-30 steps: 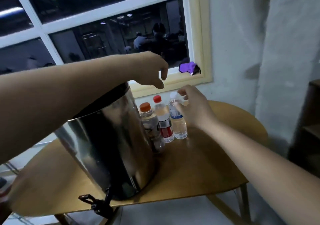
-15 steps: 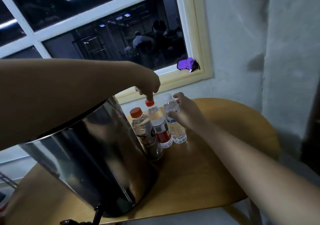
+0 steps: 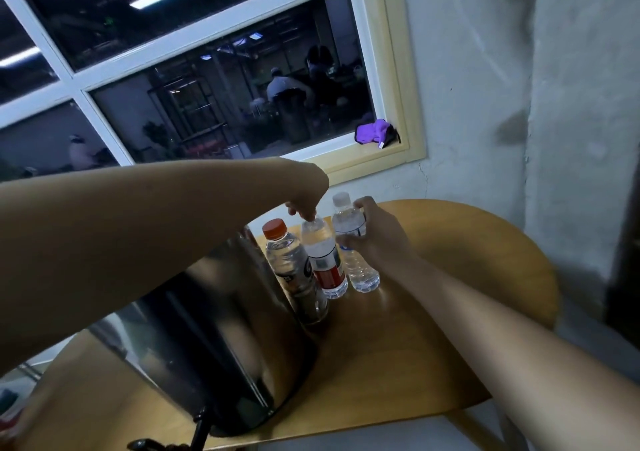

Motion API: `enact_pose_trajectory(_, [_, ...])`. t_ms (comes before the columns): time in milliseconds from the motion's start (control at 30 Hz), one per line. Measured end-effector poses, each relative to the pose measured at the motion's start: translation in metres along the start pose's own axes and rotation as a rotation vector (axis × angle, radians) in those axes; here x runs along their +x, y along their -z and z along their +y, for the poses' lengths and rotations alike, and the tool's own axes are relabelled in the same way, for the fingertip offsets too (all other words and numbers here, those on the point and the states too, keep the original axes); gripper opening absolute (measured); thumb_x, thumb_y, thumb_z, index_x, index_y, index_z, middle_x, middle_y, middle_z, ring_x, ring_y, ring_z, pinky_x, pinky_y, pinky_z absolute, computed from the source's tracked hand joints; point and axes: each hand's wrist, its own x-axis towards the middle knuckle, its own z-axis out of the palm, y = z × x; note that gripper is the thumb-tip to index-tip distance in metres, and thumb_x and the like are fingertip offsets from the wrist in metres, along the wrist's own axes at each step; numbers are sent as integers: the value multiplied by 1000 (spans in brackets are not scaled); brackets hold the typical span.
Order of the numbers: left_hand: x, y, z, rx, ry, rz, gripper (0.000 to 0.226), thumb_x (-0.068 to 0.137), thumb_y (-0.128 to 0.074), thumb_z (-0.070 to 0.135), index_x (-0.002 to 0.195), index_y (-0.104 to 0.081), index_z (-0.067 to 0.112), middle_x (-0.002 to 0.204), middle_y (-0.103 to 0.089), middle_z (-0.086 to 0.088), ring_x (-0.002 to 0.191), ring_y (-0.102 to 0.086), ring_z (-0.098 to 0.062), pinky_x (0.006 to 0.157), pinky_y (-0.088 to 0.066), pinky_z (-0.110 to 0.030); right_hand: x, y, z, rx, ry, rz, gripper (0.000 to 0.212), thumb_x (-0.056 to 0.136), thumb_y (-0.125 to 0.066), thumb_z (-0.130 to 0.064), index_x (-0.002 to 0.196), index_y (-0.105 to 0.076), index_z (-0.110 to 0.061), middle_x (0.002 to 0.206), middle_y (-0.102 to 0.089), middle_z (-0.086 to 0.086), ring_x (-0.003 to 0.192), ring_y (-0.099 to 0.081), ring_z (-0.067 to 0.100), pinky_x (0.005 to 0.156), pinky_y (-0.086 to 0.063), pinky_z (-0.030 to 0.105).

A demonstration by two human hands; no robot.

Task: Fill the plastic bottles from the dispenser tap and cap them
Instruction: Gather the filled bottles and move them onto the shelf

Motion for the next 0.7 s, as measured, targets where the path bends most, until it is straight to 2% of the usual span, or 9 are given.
enact_pose_trajectory(167, [-16, 15, 8, 9, -86, 77, 35, 104, -72, 38, 118, -78, 6, 106, -78, -5, 102, -73, -23, 81, -48, -28, -22, 17, -1, 16, 2, 46, 74, 83, -92, -43, 141, -51, -23, 129, -71, -2, 112, -68, 20, 90, -59, 46])
enact_pose_trajectory(267, [-38, 26, 10, -84, -107, 148, 35, 105, -70, 36, 127, -74, 10, 115, -76, -4, 107, -70, -22, 83, -47, -27, -41, 34, 0, 34, -11, 94, 70, 83, -94, -42, 138, -55, -25, 118, -72, -12, 103, -70, 11, 83, -61, 35])
enact_pose_trajectory(333, [-55, 33, 9, -137, -118, 213, 31, 105, -71, 35, 127, -73, 14, 113, -72, 1, 104, -67, -19, 82, -47, -27, -56, 50, -4, 34, -20, 131, 70, 82, -94, -44, 139, -56, -28, 120, -73, -13, 104, -71, 10, 82, -62, 32])
enact_pose_trajectory(467, [-101, 55, 5, -254, -160, 318, 22, 103, -72, 38, 121, -70, 25, 108, -67, 10, 102, -64, -15, 83, -50, -30, -87, 87, -24, 15, -11, 159, 76, 77, -93, -51, 141, -55, -34, 129, -72, -10, 112, -70, 12, 87, -64, 39])
enact_pose_trajectory(533, [-127, 66, 4, -317, -181, 383, 18, 102, -72, 39, 117, -70, 29, 108, -68, 12, 104, -65, -14, 86, -53, -33, -102, 106, -40, 27, 6, 176, 72, 75, -94, -52, 135, -56, -39, 124, -72, -16, 109, -70, 8, 86, -63, 36])
enact_pose_trajectory(633, [-176, 76, -1, -379, -188, 497, 15, 102, -70, 43, 114, -69, 33, 105, -69, 14, 99, -64, -12, 90, -55, -38, -126, 136, -76, 5, 61, 187, 68, 73, -95, -53, 129, -57, -42, 115, -73, -20, 102, -69, -1, 80, -57, 24])
enact_pose_trajectory(700, [-212, 79, -9, -444, -183, 574, 12, 103, -68, 44, 111, -69, 35, 103, -69, 15, 97, -63, -8, 88, -51, -35, -140, 153, -104, 0, 120, 180, 66, 73, -95, -55, 127, -58, -42, 112, -74, -22, 100, -70, -3, 82, -58, 26])
